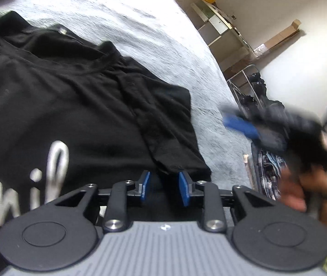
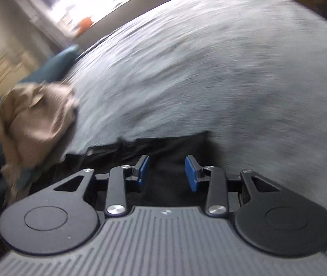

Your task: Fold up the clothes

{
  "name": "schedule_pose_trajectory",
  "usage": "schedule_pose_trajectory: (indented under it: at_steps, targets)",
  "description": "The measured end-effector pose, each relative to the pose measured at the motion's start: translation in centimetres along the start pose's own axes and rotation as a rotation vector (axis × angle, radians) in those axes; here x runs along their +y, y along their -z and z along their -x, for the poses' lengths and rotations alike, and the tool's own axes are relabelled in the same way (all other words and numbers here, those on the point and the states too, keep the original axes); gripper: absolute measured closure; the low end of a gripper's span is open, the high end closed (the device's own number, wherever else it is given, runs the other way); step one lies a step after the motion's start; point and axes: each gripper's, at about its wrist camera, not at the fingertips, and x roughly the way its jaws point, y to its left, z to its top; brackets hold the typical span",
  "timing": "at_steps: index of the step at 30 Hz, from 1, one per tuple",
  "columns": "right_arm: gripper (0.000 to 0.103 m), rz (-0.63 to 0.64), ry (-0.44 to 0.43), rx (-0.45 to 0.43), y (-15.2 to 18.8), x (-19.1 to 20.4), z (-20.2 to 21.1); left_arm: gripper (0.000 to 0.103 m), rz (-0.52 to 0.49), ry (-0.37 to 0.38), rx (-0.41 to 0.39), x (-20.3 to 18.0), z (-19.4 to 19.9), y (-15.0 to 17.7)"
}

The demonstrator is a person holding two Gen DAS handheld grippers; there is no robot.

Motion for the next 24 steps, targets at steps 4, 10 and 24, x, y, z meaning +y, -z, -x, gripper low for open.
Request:
schedule_pose_trajectory:
  at_steps: [4, 10, 24]
  targets:
    - [0.069, 0.034, 0.078, 0.049, 3.3, -1.0, 2.7, 0.071, -0.014, -0.003, -0.005, 0.7, 0.5, -1.5]
    - [0.070, 0.175, 0.111, 0.116, 7.4, 0.3, 2.8, 0.049, -0.049, -0.002, 0.083, 0.7, -2.2, -4.8]
    - [0.097, 0.595, 0.205, 0.079, 10.6, 4.7, 0.5, 0.069, -0.270, -0.129, 0.182, -2.3, -5.3, -3.3]
